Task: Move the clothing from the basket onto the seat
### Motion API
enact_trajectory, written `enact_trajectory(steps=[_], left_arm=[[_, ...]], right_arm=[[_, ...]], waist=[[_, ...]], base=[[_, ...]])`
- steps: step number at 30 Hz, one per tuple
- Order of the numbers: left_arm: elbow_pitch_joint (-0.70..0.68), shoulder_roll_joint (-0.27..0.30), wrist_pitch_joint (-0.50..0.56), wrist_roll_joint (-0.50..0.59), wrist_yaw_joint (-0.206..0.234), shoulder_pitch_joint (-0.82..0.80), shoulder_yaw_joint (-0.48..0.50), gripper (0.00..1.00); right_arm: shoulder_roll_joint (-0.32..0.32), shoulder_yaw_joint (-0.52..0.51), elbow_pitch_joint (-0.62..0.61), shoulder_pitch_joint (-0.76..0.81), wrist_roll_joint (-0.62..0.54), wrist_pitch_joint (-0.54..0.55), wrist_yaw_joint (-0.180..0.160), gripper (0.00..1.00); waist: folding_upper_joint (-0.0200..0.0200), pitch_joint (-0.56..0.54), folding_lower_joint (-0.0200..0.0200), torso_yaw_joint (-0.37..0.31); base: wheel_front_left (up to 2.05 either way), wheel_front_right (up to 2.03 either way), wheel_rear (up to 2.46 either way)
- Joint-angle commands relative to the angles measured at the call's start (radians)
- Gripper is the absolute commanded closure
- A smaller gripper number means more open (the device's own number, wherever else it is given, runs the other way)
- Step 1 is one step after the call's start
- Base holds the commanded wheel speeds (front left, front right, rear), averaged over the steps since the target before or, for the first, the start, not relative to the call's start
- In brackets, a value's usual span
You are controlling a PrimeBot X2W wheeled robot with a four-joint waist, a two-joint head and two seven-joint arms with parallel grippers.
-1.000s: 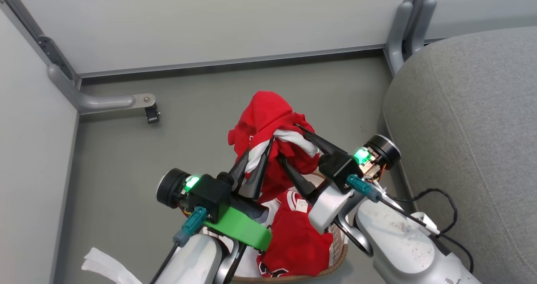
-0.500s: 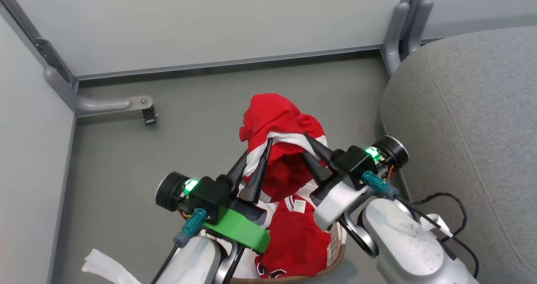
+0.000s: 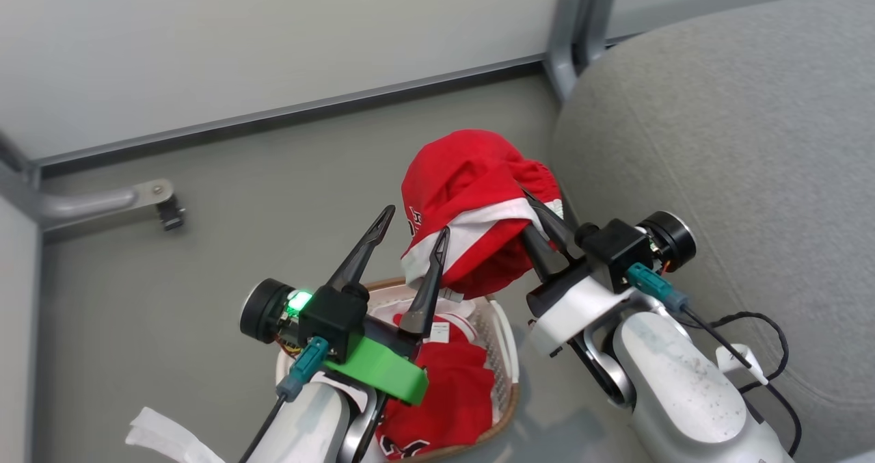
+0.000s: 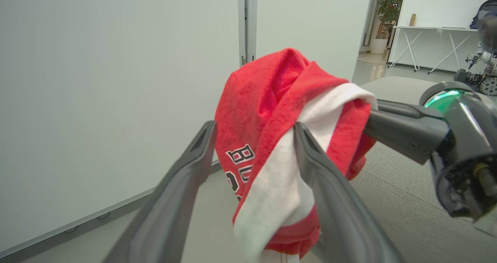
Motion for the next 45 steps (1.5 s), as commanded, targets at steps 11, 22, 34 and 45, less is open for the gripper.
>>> enact_trajectory(steps=[11,22,34,45], left_arm=[[0.01,0.004,-0.001,0.023,-0.014,-0.014,0.015,0.0],[0.016,0.004,-0.001,0.035,-0.025,-0.005,0.021,0.0],[0.032,0.004,-0.001,0.048,-0.032,-0.007,0.009,0.0],[0.067,0.013,-0.001,0.078,-0.037,-0.057,0.003,0.0]], right_arm=[[-0.003,-0.062,-0.04,0.056,0.019,-0.002,-0.001,1.0],[-0.003,-0.171,-0.083,0.119,0.008,-0.002,-0.001,1.0],[-0.003,-0.276,-0.103,0.122,-0.032,-0.002,-0.001,1.0],[-0.105,-0.396,-0.012,-0.075,-0.09,-0.002,-0.001,1.0]], waist=[[-0.0001,0.035,0.0,-0.249],[-0.0001,0.041,0.0,-0.359],[-0.0001,0.074,0.0,-0.391],[-0.0001,0.192,0.0,-0.335]], base=[[0.0,0.0,0.0],[0.0,0.0,0.0],[0.0,0.0,0.0],[0.0,0.0,0.0]])
